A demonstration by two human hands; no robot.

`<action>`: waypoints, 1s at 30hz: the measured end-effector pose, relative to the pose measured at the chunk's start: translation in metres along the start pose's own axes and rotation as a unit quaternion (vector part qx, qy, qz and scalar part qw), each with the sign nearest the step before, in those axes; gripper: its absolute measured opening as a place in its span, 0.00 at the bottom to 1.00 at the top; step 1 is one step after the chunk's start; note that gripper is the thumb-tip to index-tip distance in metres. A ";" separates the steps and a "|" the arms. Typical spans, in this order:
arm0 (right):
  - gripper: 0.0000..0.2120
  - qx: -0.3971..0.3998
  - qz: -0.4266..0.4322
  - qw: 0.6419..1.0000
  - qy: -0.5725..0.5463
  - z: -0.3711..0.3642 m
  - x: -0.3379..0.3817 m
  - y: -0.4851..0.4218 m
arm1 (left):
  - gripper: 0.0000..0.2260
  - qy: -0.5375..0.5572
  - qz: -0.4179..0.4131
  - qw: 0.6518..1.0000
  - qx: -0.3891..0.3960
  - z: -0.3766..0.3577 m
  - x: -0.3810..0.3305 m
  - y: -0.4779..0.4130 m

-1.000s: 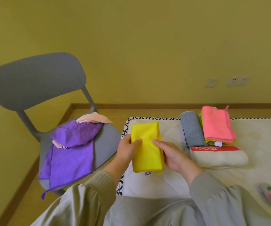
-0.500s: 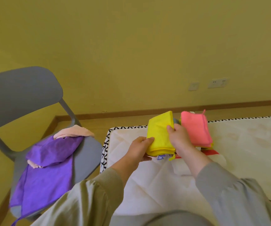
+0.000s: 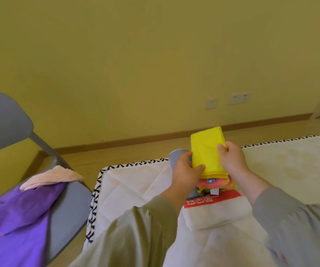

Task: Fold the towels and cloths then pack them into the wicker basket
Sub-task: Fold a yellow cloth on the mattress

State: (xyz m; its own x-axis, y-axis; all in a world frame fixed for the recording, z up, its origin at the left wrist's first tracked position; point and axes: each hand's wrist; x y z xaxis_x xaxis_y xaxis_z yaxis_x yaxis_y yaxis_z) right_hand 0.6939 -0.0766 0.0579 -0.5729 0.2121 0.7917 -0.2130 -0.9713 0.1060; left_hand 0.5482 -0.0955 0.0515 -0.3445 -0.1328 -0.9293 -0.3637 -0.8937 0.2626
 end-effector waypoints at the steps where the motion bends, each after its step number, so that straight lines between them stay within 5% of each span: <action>1: 0.11 -0.002 -0.017 1.000 0.007 -0.001 -0.006 -0.002 | 0.25 -0.023 0.008 1.000 0.003 -0.005 0.003 -0.002; 6: 0.24 -0.052 -0.072 0.994 0.070 -0.008 -0.020 -0.003 | 0.22 -0.124 0.023 0.992 -0.011 -0.018 0.019 -0.007; 9: 0.31 -0.089 0.018 0.964 0.248 -0.006 -0.018 -0.003 | 0.13 -0.058 0.019 0.998 -0.003 -0.020 0.021 -0.007; 12: 0.24 -0.013 0.083 0.924 0.374 -0.010 -0.020 -0.010 | 0.06 -0.029 0.019 0.999 0.013 -0.022 0.025 -0.011; 19: 0.25 0.161 0.032 0.910 0.380 -0.021 -0.039 -0.030 | 0.07 -0.003 0.044 0.997 0.056 -0.019 0.032 -0.015; 27: 0.24 0.165 0.031 0.928 0.332 -0.029 -0.052 -0.027 | 0.02 -0.030 0.038 0.997 0.054 -0.020 0.037 -0.015; 30: 0.24 0.143 0.022 0.929 0.340 -0.022 -0.042 -0.024 | 0.08 -0.023 0.028 0.998 0.052 -0.019 0.033 -0.012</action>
State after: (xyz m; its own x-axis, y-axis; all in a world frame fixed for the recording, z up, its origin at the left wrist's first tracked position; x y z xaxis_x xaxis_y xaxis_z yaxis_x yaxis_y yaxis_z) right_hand 0.7060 -0.0598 0.0090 -0.9647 0.0956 0.2454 -0.0142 -0.9493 0.3140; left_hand 0.5575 -0.0977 0.0124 -0.4052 -0.1596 -0.9002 -0.4293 -0.8361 0.3415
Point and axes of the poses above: each hand's wrist, its own y-axis away from the middle knuckle, its own z-axis out of the back of the hand, x = y × z, and after that the axes turned 15 degrees about x, right-handed
